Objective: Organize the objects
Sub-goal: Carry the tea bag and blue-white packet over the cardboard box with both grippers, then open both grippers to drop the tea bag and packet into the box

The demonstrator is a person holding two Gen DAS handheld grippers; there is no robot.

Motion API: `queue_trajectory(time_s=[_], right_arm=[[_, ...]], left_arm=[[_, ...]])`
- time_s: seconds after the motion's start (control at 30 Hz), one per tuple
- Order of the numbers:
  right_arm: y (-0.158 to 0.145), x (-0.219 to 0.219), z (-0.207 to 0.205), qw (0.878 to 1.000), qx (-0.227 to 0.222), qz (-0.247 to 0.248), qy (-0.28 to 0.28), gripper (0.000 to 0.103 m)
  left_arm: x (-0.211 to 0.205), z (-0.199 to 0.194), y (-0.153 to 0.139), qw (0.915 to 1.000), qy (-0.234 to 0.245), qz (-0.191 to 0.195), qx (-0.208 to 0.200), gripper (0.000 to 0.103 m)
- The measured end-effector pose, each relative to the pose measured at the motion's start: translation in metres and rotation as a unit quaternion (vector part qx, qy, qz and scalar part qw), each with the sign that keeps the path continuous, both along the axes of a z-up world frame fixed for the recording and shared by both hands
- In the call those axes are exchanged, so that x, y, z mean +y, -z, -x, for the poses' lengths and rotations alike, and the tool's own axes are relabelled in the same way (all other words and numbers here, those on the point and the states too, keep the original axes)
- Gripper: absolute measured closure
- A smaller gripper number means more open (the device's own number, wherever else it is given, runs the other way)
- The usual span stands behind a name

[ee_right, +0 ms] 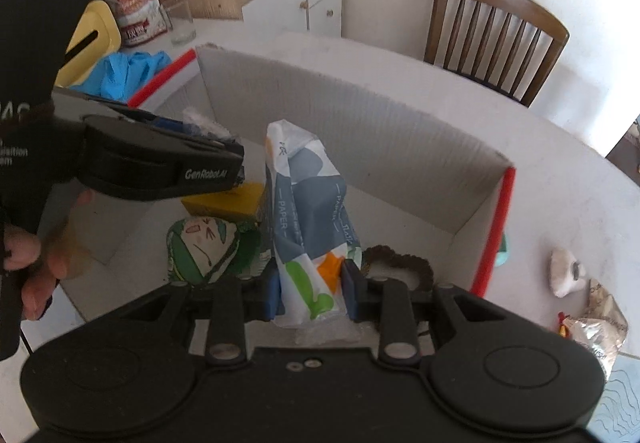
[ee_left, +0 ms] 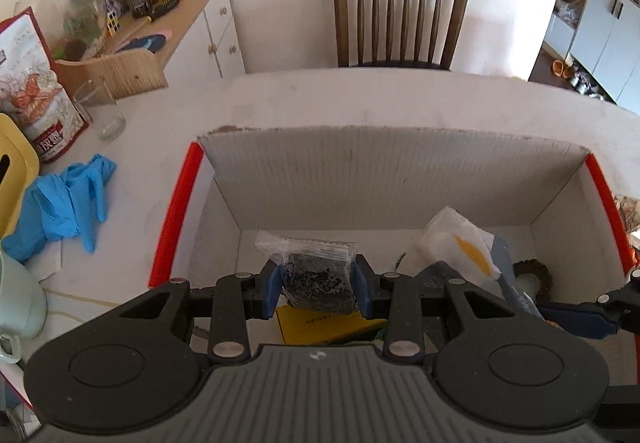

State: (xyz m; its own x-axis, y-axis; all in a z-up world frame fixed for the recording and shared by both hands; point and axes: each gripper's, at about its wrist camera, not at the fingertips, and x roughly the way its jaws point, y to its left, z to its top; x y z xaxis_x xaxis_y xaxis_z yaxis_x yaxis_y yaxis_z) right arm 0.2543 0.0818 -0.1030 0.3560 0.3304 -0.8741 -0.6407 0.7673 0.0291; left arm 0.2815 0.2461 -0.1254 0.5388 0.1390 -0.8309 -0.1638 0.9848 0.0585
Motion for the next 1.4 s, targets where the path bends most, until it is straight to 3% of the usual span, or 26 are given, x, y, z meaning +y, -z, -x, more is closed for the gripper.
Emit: queue_trajectory(time_s=[0.37, 0.67, 0.9, 1.03, 1.3, 1.4], right_arm=[[0.010, 0.008, 0.000, 1.000, 0.009, 0.003, -0.005, 0.072], [0.001, -0.002, 0.000, 1.000, -0.002, -0.013, 0.002, 0.063], [-0.018, -0.020, 0.010, 0.999, -0.005, -0.040, -0.003, 0.050], [-0.031, -0.032, 0.018, 0.998, -0.021, -0.049, -0.014, 0.046], [-0.064, -0.068, 0.027, 0.994, -0.047, -0.095, -0.009, 0.039], [-0.076, -0.087, 0.030, 0.992, -0.059, -0.112, -0.007, 0.033]], left_arm=[[-0.006, -0.002, 0.011, 0.9996, 0.012, -0.011, 0.021, 0.066], [-0.008, 0.003, 0.004, 0.9997, 0.006, -0.017, 0.013, 0.063], [-0.008, 0.018, -0.008, 0.9999, 0.009, -0.010, -0.005, 0.059], [-0.009, 0.028, -0.018, 0.9997, 0.011, -0.011, -0.019, 0.049], [-0.020, 0.051, -0.044, 0.9986, 0.021, -0.011, -0.048, 0.049], [-0.028, 0.061, -0.057, 0.9974, 0.028, -0.010, -0.066, 0.043]])
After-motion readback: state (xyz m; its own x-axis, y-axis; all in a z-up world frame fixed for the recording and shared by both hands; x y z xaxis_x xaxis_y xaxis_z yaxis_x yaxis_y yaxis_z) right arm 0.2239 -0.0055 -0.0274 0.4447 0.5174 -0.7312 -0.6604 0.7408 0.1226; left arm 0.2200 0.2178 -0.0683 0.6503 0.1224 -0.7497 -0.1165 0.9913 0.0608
